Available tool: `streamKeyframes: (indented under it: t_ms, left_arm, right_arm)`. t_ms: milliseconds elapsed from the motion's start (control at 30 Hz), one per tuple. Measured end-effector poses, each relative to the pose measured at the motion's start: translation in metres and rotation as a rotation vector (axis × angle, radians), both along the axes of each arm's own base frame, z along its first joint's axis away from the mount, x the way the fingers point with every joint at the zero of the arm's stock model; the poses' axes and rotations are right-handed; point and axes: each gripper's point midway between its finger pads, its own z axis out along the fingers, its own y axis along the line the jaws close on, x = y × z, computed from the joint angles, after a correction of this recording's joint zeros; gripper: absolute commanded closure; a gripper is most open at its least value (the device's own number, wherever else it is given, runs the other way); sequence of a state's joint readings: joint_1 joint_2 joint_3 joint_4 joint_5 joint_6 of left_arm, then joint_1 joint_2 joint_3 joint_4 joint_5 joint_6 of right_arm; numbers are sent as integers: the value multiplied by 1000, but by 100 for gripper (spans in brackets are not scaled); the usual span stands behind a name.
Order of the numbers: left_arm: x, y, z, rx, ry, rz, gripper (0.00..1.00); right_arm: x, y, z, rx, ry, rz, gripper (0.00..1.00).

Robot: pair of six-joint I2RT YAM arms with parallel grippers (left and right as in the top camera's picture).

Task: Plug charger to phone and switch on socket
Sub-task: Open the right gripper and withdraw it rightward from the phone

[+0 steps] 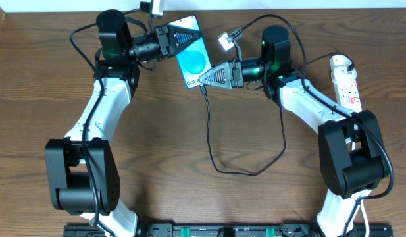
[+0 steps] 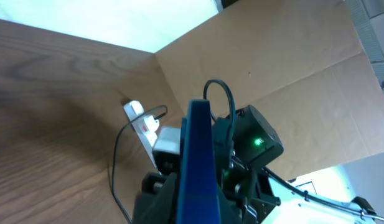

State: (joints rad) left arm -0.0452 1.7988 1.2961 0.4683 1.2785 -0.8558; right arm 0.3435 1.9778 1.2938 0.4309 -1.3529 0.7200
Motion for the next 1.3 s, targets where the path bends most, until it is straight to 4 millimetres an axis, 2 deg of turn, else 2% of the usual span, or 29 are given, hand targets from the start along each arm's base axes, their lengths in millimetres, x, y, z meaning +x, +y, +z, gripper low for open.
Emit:
streamKeyframes:
  t_ms: [167,200,400,533,667,733,833,1000,1033,1200,1233,1300]
  left_arm:
    - [-2,0,0,-1,0,-10,92]
    - [-2,0,0,-1,-1,-10,93]
    - [-3,0,0,-2,-1,-17,93]
    - [0,9,1,-4,4,-2,93]
    - [5,28,1,-7,8,30,92]
    - [6,37,1,-9,11,38,93]
    - [6,39,0,-10,16,38,93]
    - [5,39,0,-11,19,34,92]
    - [5,39,0,-11,19,32,92]
    - [5,39,-1,-12,27,31,93]
    - [5,38,-2,-11,34,32,93]
    - [5,36,-7,-10,72,36,92]
  right_arm:
    - [2,0,-1,-4,4,-13,16]
    - [2,0,0,-3,1,-12,1]
    - [-5,-1,1,7,6,28,1]
    - [-5,-5,2,11,7,38,1]
    - [5,-18,2,12,7,8,1]
    - [15,-31,2,12,7,-28,1]
    - [26,-44,-2,-4,45,-82,1]
    - [46,-66,-36,-111,248,-237,1]
    - [50,-77,-52,-165,314,-297,1]
    - [57,-112,-98,-342,441,-465,5]
    - [57,-125,-113,-413,471,-518,5]
    - [60,-142,-125,-488,482,-589,5]
